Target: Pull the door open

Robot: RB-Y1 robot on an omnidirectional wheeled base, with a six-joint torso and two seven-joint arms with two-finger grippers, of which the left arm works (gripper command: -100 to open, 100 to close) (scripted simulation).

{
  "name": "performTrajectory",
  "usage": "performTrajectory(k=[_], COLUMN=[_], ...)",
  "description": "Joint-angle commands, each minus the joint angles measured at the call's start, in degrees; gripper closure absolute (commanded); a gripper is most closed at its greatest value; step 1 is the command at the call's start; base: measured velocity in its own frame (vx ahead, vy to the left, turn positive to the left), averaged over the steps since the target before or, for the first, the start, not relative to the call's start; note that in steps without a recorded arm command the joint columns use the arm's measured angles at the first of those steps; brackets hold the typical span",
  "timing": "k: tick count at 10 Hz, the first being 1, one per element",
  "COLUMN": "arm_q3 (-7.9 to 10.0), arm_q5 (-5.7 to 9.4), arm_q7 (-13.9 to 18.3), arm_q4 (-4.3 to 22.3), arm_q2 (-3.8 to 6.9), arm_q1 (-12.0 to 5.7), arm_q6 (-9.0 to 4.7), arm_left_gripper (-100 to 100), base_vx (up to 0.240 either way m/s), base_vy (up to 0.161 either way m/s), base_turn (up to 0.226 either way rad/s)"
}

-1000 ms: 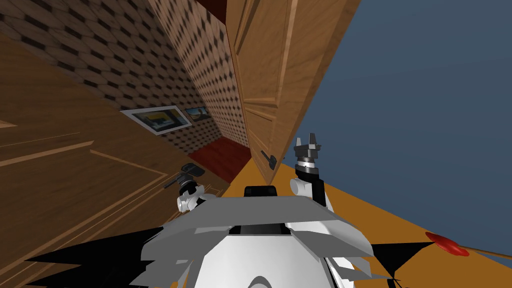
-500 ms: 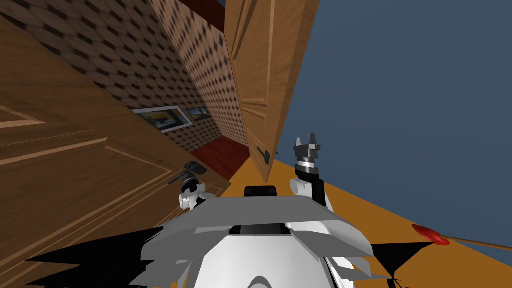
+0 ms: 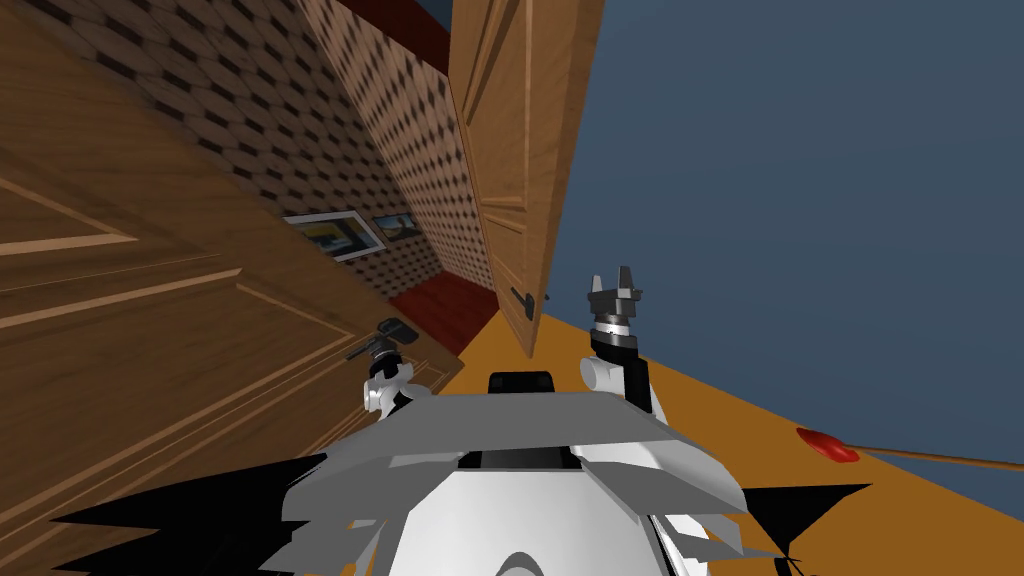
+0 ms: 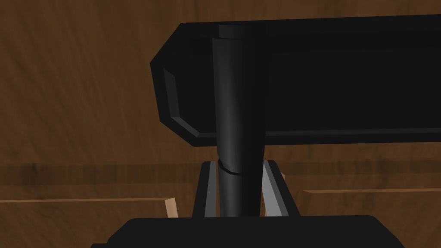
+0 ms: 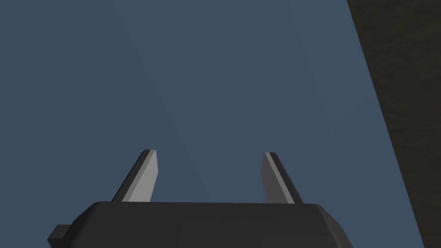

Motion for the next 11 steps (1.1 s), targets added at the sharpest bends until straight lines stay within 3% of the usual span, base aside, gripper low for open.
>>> performTrajectory(k=[1, 4, 5, 11], arm_q3=[-1.71, -4.52, -4.14, -10.28], arm_q5=[0.07, 0.53, 0.38, 1.05], arm_q7=[0.49, 0.97, 1.41, 2.00], arm_q4=[-0.10, 0.91, 0.19, 2.14], arm_q2=[-0.16, 0.40, 0.31, 0.69], arm_q1=[-0.02, -0.14, 0.16, -0.25], arm_q6=[0.11, 0.46, 0.71, -0.09], arm_left_gripper=[100, 100, 100, 100], base_vx=[-0.142, -0.173, -0.093, -0.209], base_vy=[0.003, 0.000, 0.000, -0.029], base_turn=[-0.036, -0.038, -0.036, -0.043])
